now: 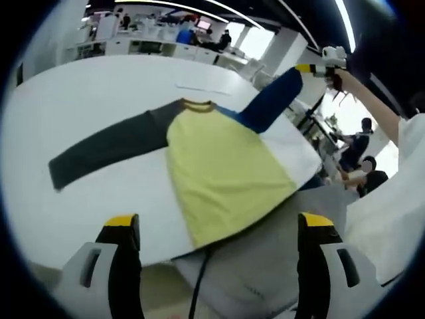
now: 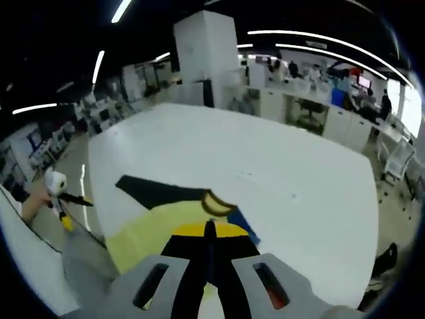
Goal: Fold the garment on the visible template until the final outline fits inside the template.
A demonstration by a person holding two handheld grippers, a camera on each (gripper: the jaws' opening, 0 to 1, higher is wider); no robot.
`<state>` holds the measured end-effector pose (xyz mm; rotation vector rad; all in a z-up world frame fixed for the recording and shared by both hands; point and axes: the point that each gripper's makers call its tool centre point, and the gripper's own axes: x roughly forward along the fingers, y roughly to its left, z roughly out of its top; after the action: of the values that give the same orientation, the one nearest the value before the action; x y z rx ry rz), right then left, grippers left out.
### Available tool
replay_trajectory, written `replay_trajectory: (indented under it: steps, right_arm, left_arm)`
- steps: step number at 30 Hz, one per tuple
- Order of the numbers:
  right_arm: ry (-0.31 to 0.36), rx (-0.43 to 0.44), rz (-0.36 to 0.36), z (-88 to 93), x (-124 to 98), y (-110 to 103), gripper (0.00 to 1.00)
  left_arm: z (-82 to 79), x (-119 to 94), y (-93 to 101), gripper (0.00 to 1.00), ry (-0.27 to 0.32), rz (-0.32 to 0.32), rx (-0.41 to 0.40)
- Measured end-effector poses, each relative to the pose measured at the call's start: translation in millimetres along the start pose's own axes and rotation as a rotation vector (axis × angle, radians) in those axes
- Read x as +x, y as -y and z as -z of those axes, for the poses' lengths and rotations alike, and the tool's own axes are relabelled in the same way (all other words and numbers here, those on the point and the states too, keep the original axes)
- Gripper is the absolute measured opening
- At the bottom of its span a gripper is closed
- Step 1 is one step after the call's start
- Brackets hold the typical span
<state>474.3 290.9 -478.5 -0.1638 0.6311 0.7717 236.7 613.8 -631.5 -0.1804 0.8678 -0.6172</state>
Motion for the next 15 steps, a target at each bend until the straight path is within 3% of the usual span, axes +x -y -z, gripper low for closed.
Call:
replay_trajectory:
  steps: [9,15]
  right_arm:
    - [0.012,0.005,-0.073,-11.1,29.4,-31.1,0.02]
    - [0.014,0.009,-0.1,-16.5,42.0,-36.3,0.02]
  left_arm:
    - [7.1,-12.5,-4.5,0.95,0.014,-0.026,-0.018]
    - [15.2,-17.3,-4.4,0.95,0.015,-0.035,-0.032]
